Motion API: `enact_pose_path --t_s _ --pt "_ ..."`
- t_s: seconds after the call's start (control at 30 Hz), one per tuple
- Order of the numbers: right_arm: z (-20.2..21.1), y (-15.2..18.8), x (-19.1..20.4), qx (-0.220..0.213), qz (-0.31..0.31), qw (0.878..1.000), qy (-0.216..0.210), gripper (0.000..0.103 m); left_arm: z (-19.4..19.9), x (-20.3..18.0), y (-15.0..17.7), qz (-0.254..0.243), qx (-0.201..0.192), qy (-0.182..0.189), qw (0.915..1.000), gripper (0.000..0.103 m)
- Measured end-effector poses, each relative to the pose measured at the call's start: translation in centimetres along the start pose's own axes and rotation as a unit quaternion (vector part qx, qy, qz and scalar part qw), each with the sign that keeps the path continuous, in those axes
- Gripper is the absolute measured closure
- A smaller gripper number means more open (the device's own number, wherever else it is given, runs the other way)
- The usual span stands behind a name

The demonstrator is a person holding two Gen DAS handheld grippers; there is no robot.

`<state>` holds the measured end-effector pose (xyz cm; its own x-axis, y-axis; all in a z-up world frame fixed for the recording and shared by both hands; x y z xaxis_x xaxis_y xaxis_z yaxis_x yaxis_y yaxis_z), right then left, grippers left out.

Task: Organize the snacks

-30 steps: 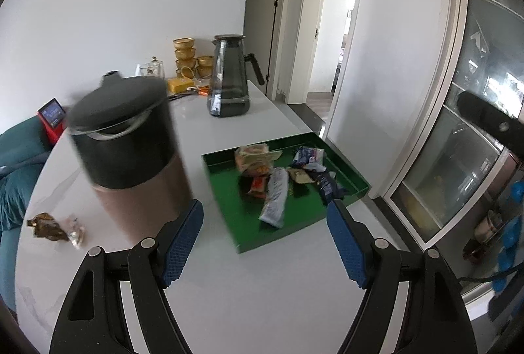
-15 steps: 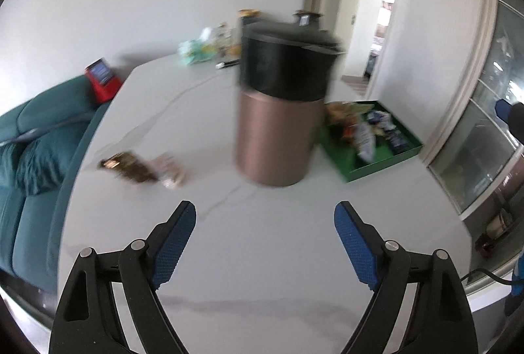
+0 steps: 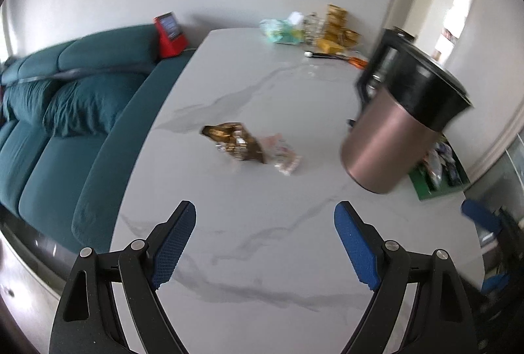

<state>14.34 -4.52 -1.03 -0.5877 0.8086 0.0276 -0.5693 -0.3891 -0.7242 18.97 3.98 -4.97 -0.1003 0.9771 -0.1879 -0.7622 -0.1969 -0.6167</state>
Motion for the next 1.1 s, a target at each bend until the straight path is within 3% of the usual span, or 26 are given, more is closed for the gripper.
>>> enact_pose_path --t_s 0.53,0.83,1.1 --pt "-9.7 -0.4 0.3 0.06 0.061 0.994 -0.062 0.0 -9.0 4.3 -5.0 0.088 0.031 -0.029 0.9952 0.02" --pt "-14.8 -1.3 1.1 0.074 0.084 0.99 -0.085 0.0 -13.3 4.9 -4.7 0.132 0.071 -0.034 0.988 0.02" --pt "-19.2 -1.5 0.0 0.097 0.084 0.989 -0.072 0.0 -16.1 4.9 -4.4 0.141 0.096 -0.043 0.9845 0.02"
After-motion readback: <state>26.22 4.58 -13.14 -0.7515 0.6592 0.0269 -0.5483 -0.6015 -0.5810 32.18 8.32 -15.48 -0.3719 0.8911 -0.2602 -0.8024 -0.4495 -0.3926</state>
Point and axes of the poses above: each gripper's, at about its wrist camera, not at the fingertips, and z roughly against the way its jaws point, x to its left, y to its underside, the point moved 10 cm from there along -z, roughly the way its jaws point, and after that the axes turned 1 degree about -y, right-handed, at the moved point
